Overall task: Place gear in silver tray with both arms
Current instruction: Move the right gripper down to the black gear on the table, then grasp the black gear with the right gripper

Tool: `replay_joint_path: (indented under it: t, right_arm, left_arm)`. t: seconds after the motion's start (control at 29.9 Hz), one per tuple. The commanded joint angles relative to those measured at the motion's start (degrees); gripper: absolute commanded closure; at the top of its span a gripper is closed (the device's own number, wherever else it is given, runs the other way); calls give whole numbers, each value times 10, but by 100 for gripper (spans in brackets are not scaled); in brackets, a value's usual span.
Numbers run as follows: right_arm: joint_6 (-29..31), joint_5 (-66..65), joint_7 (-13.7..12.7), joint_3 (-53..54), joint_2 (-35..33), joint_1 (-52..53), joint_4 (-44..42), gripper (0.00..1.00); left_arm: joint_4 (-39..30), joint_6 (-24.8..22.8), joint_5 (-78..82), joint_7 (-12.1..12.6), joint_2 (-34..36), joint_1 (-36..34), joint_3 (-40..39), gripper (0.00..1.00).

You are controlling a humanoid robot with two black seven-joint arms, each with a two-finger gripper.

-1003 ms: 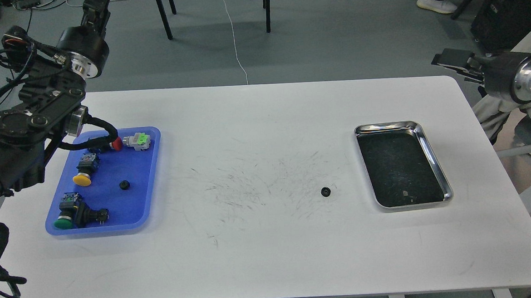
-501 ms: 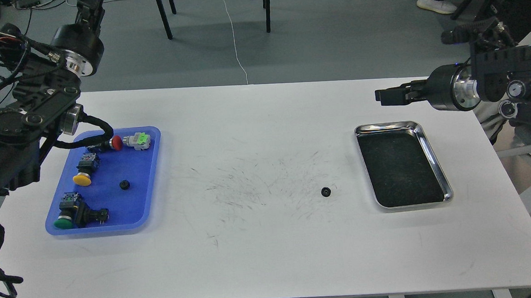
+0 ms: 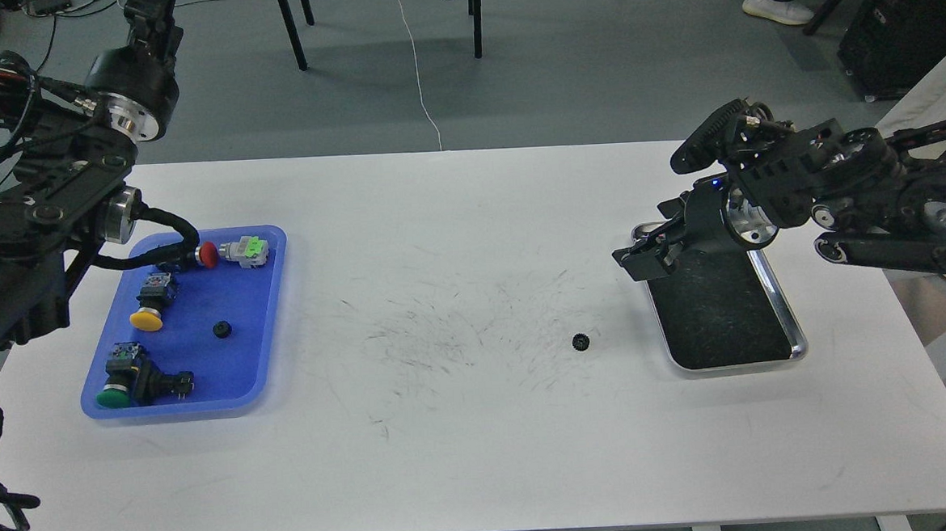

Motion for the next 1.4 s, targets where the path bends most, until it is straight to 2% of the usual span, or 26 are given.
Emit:
replay_joint_path:
  t: [0.0, 0.17, 0.27, 0.47, 0.57, 0.64, 0.74, 0.84, 0.9, 1.14, 1.37]
  right_arm:
    - [-1, -18, 5, -18, 21, 0, 1, 4]
    - [-3, -23, 12, -23, 56, 0, 1, 5]
    - [-3, -24, 15, -27, 70, 2, 1, 5]
    - [-16, -63, 32, -67, 97, 8, 1, 7]
    - [-18, -68, 51, -76, 112, 9, 1, 9]
    - [-18, -68, 61, -78, 121, 9, 1, 9]
    - [-19, -68, 69, -87, 134, 8, 0, 13]
    - [-18, -67, 70, -94, 150, 7, -13, 15]
    - [-18, -62, 70, -96, 157, -1, -38, 15]
    - [-18, -57, 70, -97, 191, -17, -62, 19]
    - [-16, -57, 85, -99, 205, -35, -84, 26]
  left_arm:
    - [0, 2, -4, 0, 2, 6, -1, 0]
    - [4, -11, -35, 1, 10, 9, 0, 1]
    - [7, -61, -65, 1, 11, 19, -4, 4]
    - [10, -134, -138, 3, 10, 23, -25, 3]
    - [8, -165, -154, 4, 9, 24, -31, 3]
    - [8, -179, -160, 10, 10, 25, -33, 3]
    - [10, -199, -174, 34, 11, 31, -47, 3]
    - [15, -209, -193, 68, 11, 36, -76, 3]
    - [18, -216, -204, 82, 9, 41, -97, 2]
    - [21, -218, -208, 83, 8, 51, -107, 2]
    - [22, -219, -224, 86, 8, 66, -138, 2]
